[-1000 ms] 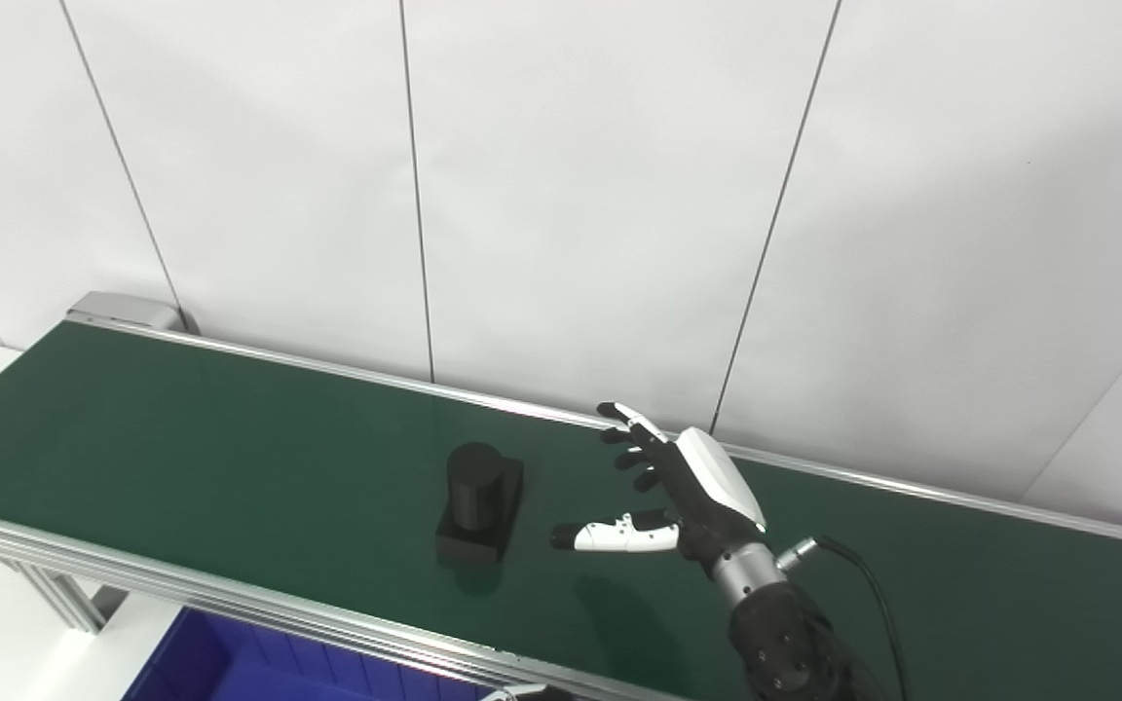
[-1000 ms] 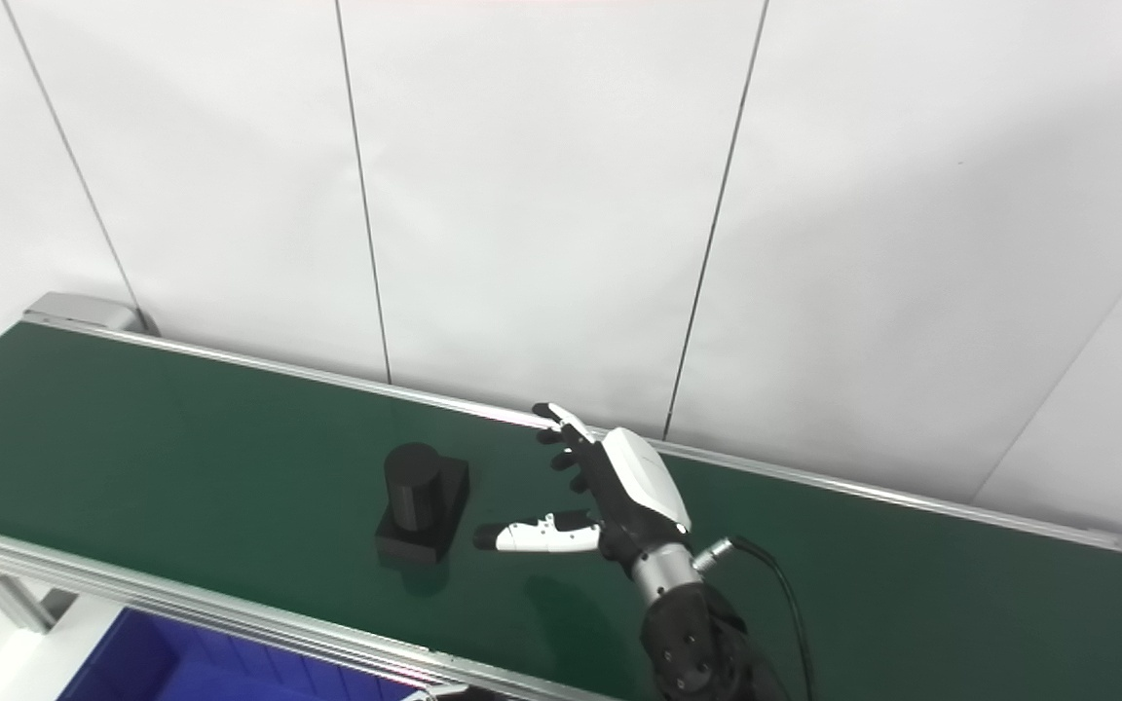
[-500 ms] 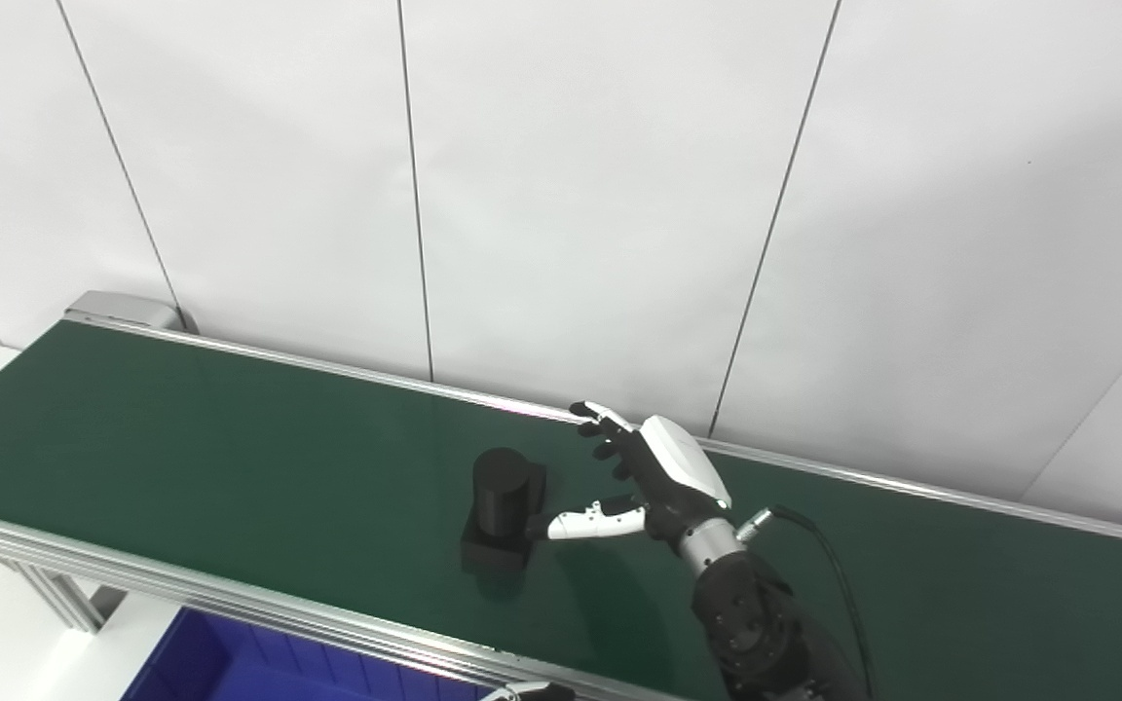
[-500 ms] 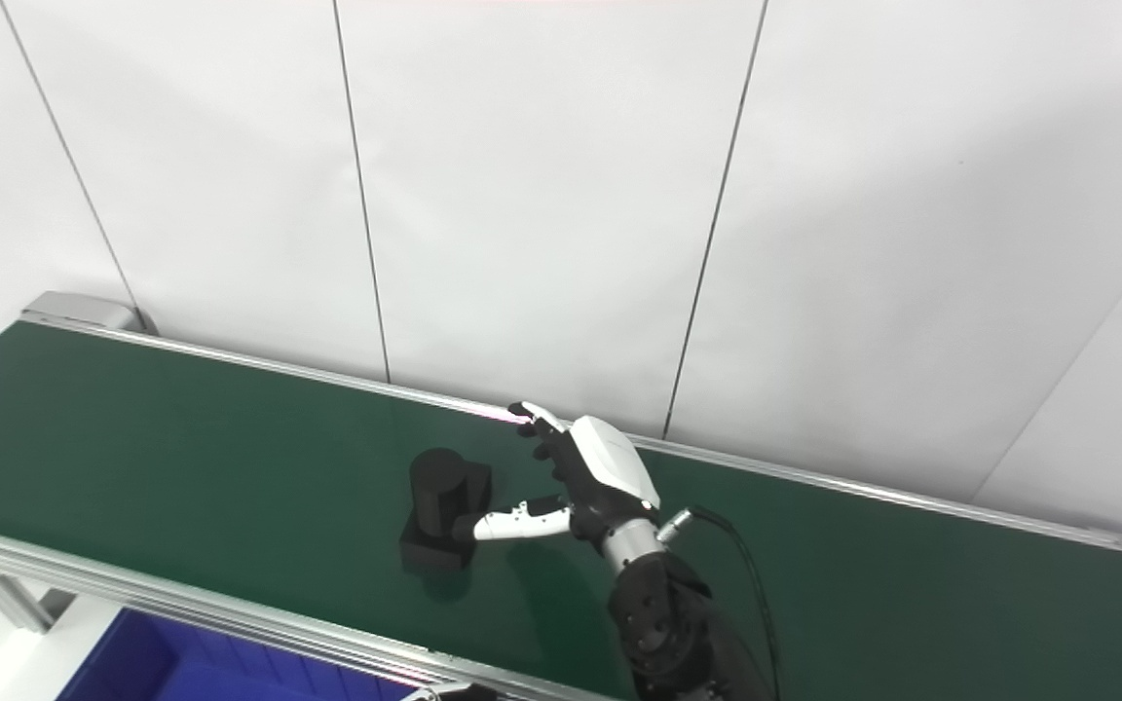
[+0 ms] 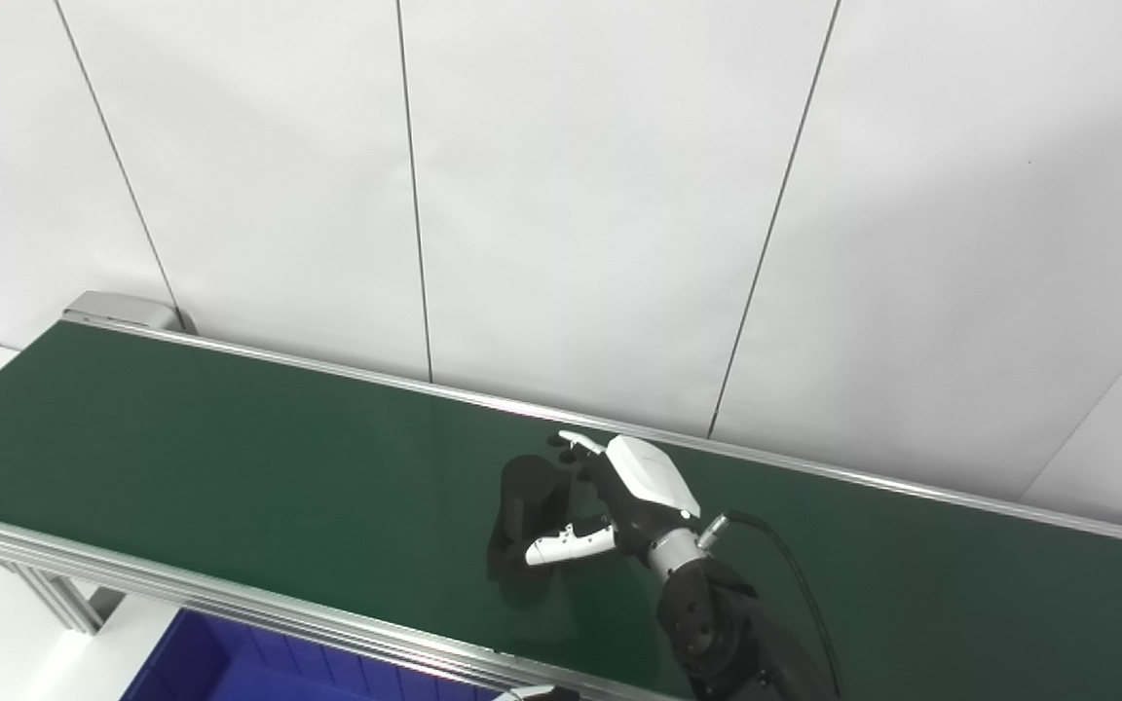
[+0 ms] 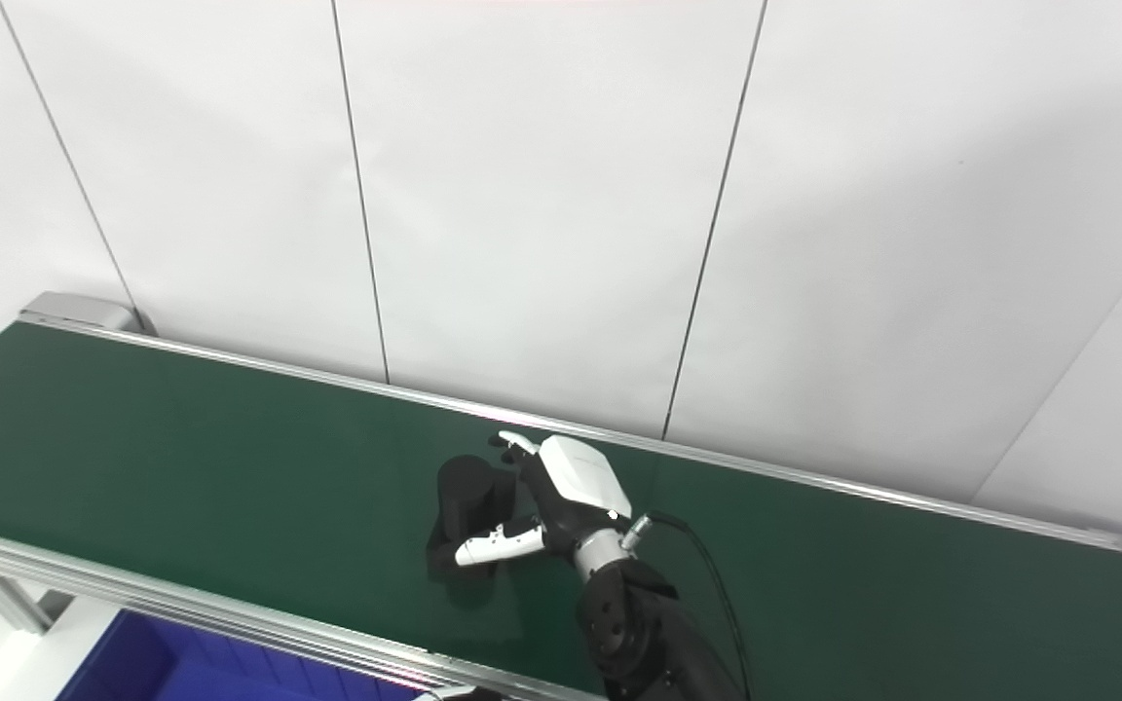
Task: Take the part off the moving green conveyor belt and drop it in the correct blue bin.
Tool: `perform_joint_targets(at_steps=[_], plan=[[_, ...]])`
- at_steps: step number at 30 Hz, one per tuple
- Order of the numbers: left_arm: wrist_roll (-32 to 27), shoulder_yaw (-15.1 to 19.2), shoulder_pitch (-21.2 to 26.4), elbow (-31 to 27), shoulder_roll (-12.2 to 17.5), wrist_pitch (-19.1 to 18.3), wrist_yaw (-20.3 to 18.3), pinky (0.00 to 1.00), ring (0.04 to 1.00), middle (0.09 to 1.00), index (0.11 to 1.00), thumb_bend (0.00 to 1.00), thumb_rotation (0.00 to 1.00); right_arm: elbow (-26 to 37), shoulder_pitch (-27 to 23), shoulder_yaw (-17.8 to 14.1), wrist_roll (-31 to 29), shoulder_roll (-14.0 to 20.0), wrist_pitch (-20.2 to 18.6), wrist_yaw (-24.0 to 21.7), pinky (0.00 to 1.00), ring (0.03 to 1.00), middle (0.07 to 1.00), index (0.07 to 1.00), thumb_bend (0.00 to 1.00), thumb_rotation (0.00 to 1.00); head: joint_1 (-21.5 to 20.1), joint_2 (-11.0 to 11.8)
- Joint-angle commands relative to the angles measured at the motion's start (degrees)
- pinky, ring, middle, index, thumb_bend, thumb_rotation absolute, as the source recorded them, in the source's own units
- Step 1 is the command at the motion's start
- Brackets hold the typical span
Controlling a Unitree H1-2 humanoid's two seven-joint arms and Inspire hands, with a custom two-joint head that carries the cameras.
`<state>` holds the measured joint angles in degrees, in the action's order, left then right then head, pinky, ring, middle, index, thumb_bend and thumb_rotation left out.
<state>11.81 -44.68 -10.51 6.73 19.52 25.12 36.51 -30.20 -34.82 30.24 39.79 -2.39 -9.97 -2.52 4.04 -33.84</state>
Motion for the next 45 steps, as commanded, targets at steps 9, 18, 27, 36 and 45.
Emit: perform_joint_targets(at_steps=[9, 18, 27, 36, 45], plan=[[-0.4, 0.1, -0.1, -2.5, 0.4, 1.8, 0.8, 0.65, 0.729, 0.775, 0.764, 0.97, 0.24, -4.3, -1.4, 0.9, 0.7, -2.6, 6.0, 9.5, 0.53, 0.665, 0.758, 0.819, 0.82, 0.31, 0.1, -1.0], [-0.4, 0.3, -0.5, -3.0, 0.4, 1.8, 0.7, 0.65, 0.730, 0.776, 0.766, 0.96, 0.23, -9.1, -0.2, 0.2, 1.2, -3.6, 9.6, 20.4, 0.41, 0.481, 0.462, 0.536, 0.52, 0.01, 0.0, -1.5], [-1.1, 0.9, -0.4, -3.1, 0.6, 1.8, -0.3, 0.63, 0.723, 0.780, 0.771, 0.95, 0.23, -10.4, 0.9, -0.5, 1.3, -4.3, 10.6, 28.0, 0.38, 0.449, 0.448, 0.541, 0.51, 0.00, -0.1, -1.6], [-1.6, 2.1, -0.7, -3.4, 0.7, 1.8, -1.9, 0.59, 0.699, 0.773, 0.776, 0.93, 0.23, -5.7, 3.2, -1.4, 1.1, -3.1, 10.6, 29.8, 0.36, 0.433, 0.448, 0.537, 0.51, 0.00, -1.0, -2.1], [-1.4, 2.6, -0.9, -4.3, 1.6, 1.8, -2.8, 0.63, 0.731, 0.787, 0.784, 0.91, 0.27, 16.6, 12.7, -4.4, 1.6, -0.2, 6.0, 23.9, 0.34, 0.413, 0.445, 0.538, 0.51, 0.00, -4.6, -4.4]])
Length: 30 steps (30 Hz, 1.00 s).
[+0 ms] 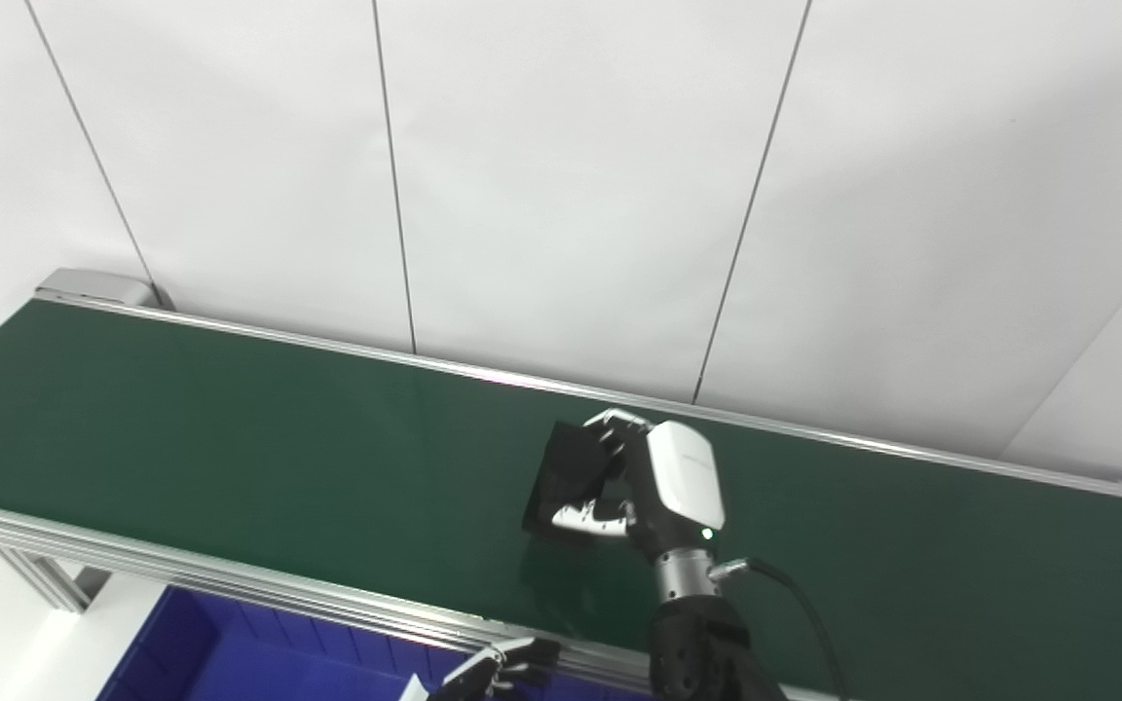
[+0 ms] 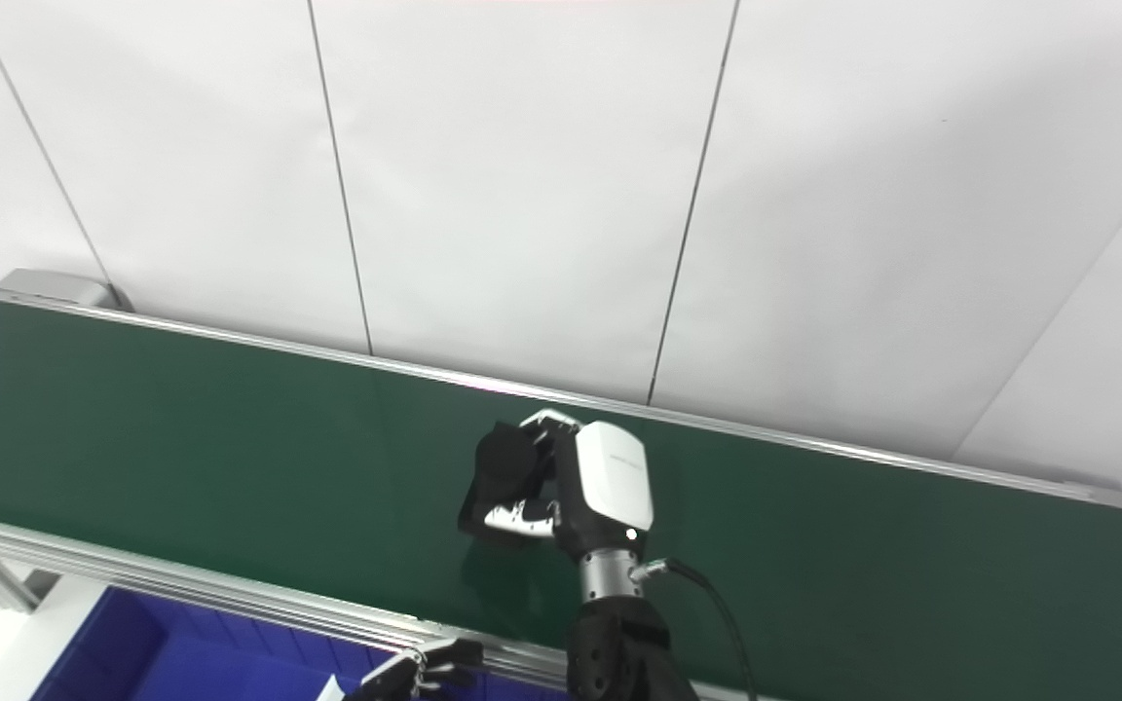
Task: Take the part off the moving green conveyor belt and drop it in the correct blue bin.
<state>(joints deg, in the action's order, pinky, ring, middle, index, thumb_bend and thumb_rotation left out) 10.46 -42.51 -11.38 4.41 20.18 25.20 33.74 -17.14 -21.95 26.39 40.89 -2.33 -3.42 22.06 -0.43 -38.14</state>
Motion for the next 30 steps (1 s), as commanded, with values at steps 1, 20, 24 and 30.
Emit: perform_joint_targets(at_steps=[1, 20, 24, 30], plan=[[-0.3, 0.6, -0.1, -2.3, 1.0, 1.7, -0.5, 0.65, 0.744, 0.795, 0.789, 0.90, 0.27, 5.9, 1.2, -0.9, 0.5, 0.0, -0.9, -1.4, 0.33, 0.408, 0.444, 0.539, 0.51, 0.00, -0.8, -0.5], [-3.5, 5.8, -2.0, -5.5, 1.1, 1.7, -8.7, 0.74, 0.807, 0.841, 0.825, 0.83, 0.33, 34.6, 21.4, -6.7, 0.0, 6.2, -3.9, -15.3, 0.29, 0.369, 0.430, 0.535, 0.52, 0.00, -5.9, -7.3], [-4.8, 8.7, -2.8, -6.4, 0.2, 1.7, -12.7, 0.73, 0.809, 0.844, 0.823, 0.83, 0.33, 38.4, 25.4, -7.4, 0.2, 8.7, -4.4, -19.4, 0.30, 0.375, 0.430, 0.531, 0.52, 0.00, -6.5, -9.1], [-6.5, 13.0, -3.8, -7.5, -1.4, 1.7, -18.9, 0.72, 0.804, 0.845, 0.825, 0.81, 0.32, 40.9, 30.9, -9.1, -1.4, 13.4, -3.1, -24.2, 0.33, 0.405, 0.439, 0.528, 0.52, 0.00, -7.5, -11.0]])
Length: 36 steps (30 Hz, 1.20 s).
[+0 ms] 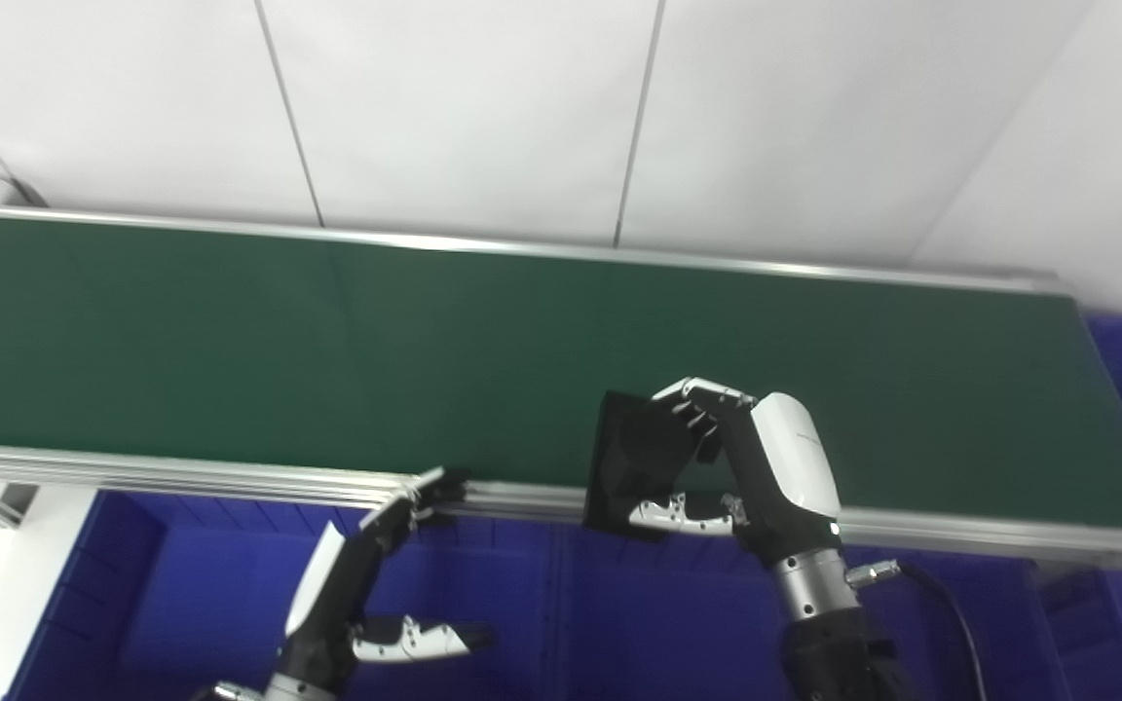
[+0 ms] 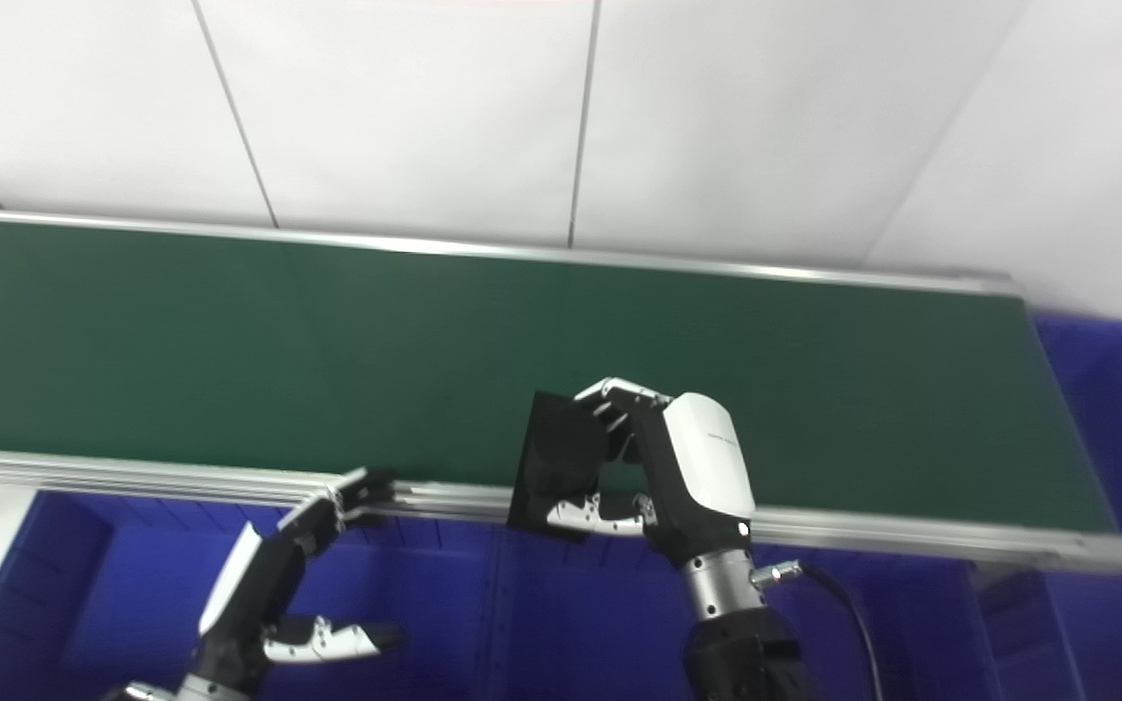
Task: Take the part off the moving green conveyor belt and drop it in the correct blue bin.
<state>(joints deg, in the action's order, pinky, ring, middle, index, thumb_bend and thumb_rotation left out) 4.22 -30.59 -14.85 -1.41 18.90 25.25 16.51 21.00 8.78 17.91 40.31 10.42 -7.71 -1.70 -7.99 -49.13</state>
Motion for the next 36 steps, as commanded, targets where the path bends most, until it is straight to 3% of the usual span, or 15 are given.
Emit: perform_joint_targets(at_steps=[1, 11, 19, 24, 25, 28, 33, 36], plan=[[-0.6, 1.8, -0.6, -1.8, -0.5, 1.7, -2.6, 0.72, 0.806, 0.846, 0.826, 0.81, 0.31, 3.0, 0.7, -0.8, -1.0, 1.2, 1.5, -0.9, 0.33, 0.406, 0.440, 0.527, 0.52, 0.00, 0.1, -0.1], [-1.0, 7.6, -2.0, -2.3, -3.2, 1.7, -9.9, 0.74, 0.815, 0.851, 0.840, 0.79, 0.25, 0.1, 2.8, 0.7, 1.1, 6.8, 1.0, -9.2, 0.37, 0.430, 0.440, 0.529, 0.52, 0.00, 0.1, -0.6], [-1.5, 10.5, -2.7, -2.4, -4.7, 1.7, -13.3, 0.74, 0.815, 0.852, 0.837, 0.79, 0.26, -5.0, 1.4, 2.2, 5.6, 7.5, 0.5, -10.5, 0.43, 0.481, 0.448, 0.528, 0.52, 0.00, -0.3, -0.6], [-1.3, 11.6, -3.0, -2.3, -5.3, 1.7, -14.3, 0.73, 0.817, 0.855, 0.837, 0.78, 0.28, -8.0, 0.3, 2.6, 8.3, 6.8, -2.8, -12.5, 0.56, 0.584, 0.477, 0.513, 0.52, 0.01, -0.4, -0.6], [-1.5, 11.8, -3.0, -2.2, -5.4, 1.7, -14.6, 0.73, 0.817, 0.856, 0.837, 0.78, 0.27, -8.3, 0.1, 2.7, 8.7, 6.7, -3.5, -13.2, 0.60, 0.622, 0.587, 0.503, 0.52, 0.09, -0.4, -0.6], [-1.8, 12.4, -3.2, -2.2, -5.8, 1.7, -15.4, 0.73, 0.819, 0.860, 0.833, 0.78, 0.26, -8.8, -0.3, 3.4, 10.1, 6.6, -5.4, -15.6, 0.72, 0.743, 0.746, 0.723, 0.70, 0.26, -0.3, -0.7], [-1.7, 13.3, -3.6, -2.4, -6.3, 1.7, -16.4, 0.74, 0.818, 0.856, 0.836, 0.79, 0.26, -7.3, 0.3, 3.6, 12.6, 6.3, -5.9, -15.4, 0.75, 0.792, 0.809, 0.825, 0.80, 0.42, -0.4, -0.6], [-1.9, 13.5, -3.9, -2.5, -6.4, 1.7, -16.9, 0.74, 0.821, 0.856, 0.834, 0.79, 0.27, -4.9, 2.3, 1.9, 10.2, 5.3, -4.7, -12.9, 0.78, 0.810, 0.836, 0.864, 0.86, 0.45, -0.2, -0.7]])
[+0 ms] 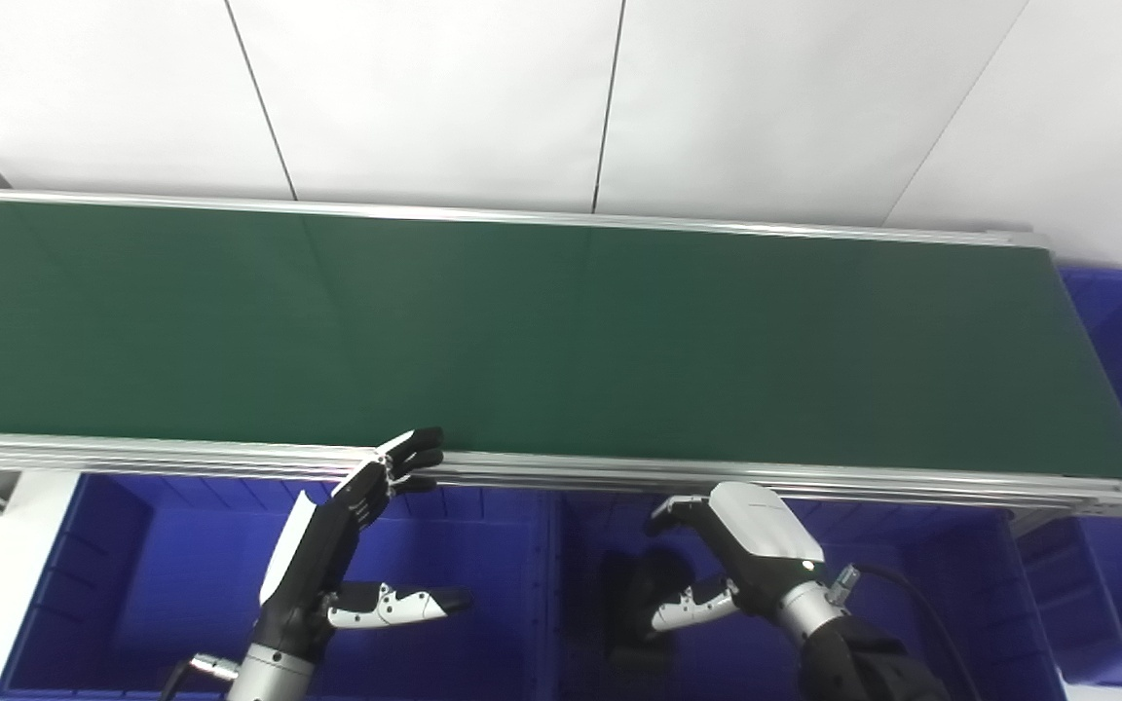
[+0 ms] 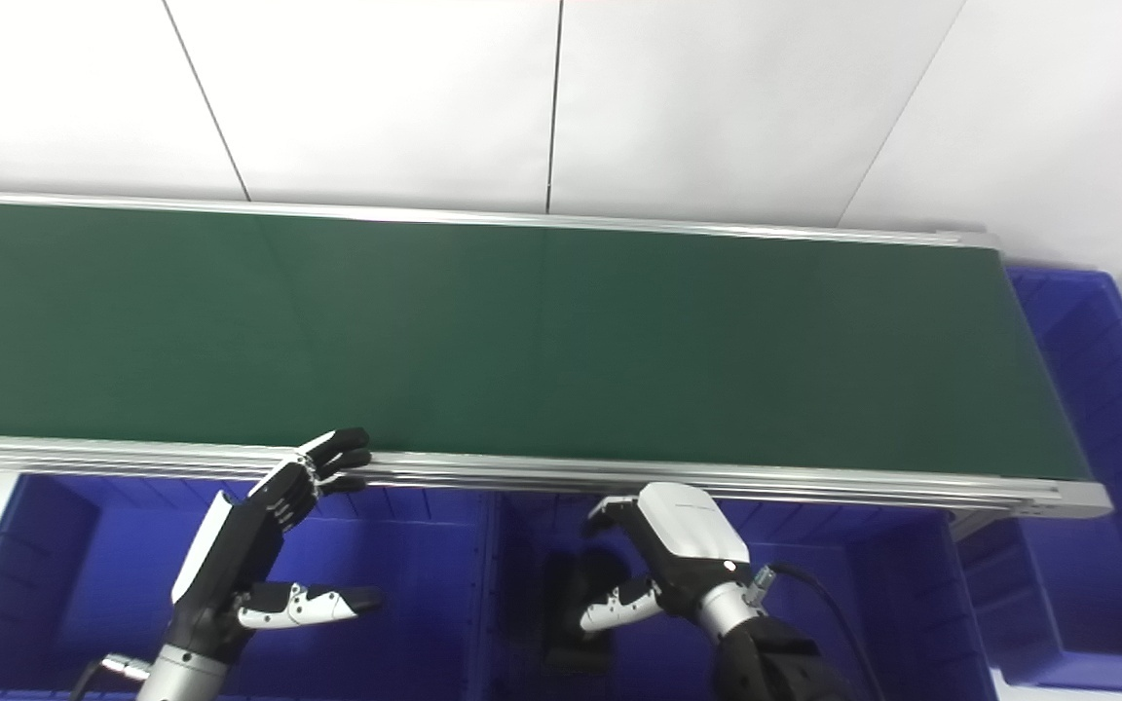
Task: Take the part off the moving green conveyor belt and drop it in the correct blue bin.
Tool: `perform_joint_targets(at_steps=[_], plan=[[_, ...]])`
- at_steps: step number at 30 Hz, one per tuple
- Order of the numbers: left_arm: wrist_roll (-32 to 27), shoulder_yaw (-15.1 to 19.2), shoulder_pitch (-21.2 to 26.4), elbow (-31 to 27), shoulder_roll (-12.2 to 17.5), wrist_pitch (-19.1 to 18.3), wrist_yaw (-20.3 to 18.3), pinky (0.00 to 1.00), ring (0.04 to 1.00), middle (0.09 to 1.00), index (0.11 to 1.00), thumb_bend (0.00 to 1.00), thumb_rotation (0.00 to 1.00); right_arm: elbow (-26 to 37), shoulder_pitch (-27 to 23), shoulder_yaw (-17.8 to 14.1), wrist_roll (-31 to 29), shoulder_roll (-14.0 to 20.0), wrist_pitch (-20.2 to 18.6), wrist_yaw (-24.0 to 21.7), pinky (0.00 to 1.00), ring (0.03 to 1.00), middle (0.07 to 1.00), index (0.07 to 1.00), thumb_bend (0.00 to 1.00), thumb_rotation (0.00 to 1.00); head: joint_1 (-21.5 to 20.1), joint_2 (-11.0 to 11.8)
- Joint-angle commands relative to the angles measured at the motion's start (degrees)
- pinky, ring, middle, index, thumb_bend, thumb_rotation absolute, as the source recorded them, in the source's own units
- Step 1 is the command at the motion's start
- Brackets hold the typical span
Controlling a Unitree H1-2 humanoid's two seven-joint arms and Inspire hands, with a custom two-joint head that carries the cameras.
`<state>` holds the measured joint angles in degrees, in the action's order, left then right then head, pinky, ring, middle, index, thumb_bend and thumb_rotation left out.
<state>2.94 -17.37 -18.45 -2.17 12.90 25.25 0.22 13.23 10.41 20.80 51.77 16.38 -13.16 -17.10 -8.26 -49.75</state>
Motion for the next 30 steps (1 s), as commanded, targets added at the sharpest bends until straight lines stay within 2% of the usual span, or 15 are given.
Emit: perform_joint_targets(at_steps=[1, 6, 11, 13, 15, 19, 25, 30], plan=[[-0.6, 0.4, -0.4, -1.7, -0.4, 1.7, -0.9, 0.75, 0.822, 0.856, 0.832, 0.79, 0.26, 3.5, 1.2, -1.5, -2.1, -1.0, 1.2, 3.2, 0.79, 0.820, 0.845, 0.876, 0.89, 0.46, 0.1, -0.1], [-0.4, 0.9, -0.7, -1.9, -0.3, 1.7, -1.8, 0.75, 0.824, 0.860, 0.841, 0.78, 0.23, 7.0, 5.8, -4.6, -9.8, -3.9, 5.5, 9.3, 0.75, 0.826, 0.867, 0.923, 0.99, 0.52, -0.2, -0.1], [-0.9, 1.3, -0.9, -2.1, -0.2, 1.7, -2.7, 0.75, 0.828, 0.863, 0.843, 0.80, 0.26, 8.9, 9.1, -5.5, -16.7, -5.2, 10.3, 12.6, 0.70, 0.816, 0.880, 0.968, 1.00, 0.56, -0.1, 0.0], [-0.9, 1.5, -1.0, -2.2, -0.2, 1.7, -3.0, 0.75, 0.829, 0.864, 0.843, 0.80, 0.26, 9.4, 10.3, -5.7, -20.2, -5.6, 12.5, 13.6, 0.71, 0.818, 0.881, 0.980, 1.00, 0.58, -0.1, 0.1], [-1.3, 1.7, -1.1, -2.1, -0.3, 1.7, -3.5, 0.75, 0.829, 0.864, 0.842, 0.80, 0.26, 9.6, 11.2, -6.0, -22.8, -5.9, 14.3, 14.2, 0.73, 0.819, 0.878, 0.978, 0.99, 0.53, -0.1, 0.2], [-0.9, 2.0, -1.2, -2.1, -0.5, 1.7, -3.7, 0.75, 0.828, 0.863, 0.843, 0.81, 0.26, 9.3, 12.5, -6.3, -23.7, -6.1, 16.2, 15.4, 0.73, 0.809, 0.866, 0.971, 0.99, 0.55, 0.1, 0.5], [-1.0, 2.1, -0.9, -1.7, -0.2, 1.7, -5.2, 0.76, 0.853, 0.890, 0.852, 0.81, 0.24, 8.9, 14.3, -6.6, -25.0, -7.0, 17.0, 16.3, 0.72, 0.795, 0.864, 0.955, 0.98, 0.48, 0.2, 1.0], [-0.3, 2.3, -0.5, -1.7, 0.1, 1.6, -6.4, 0.76, 0.869, 0.911, 0.863, 0.82, 0.26, 9.8, 15.2, -6.2, -23.9, -7.5, 15.2, 15.9, 0.69, 0.786, 0.860, 0.957, 0.97, 0.47, 0.0, 1.9]])
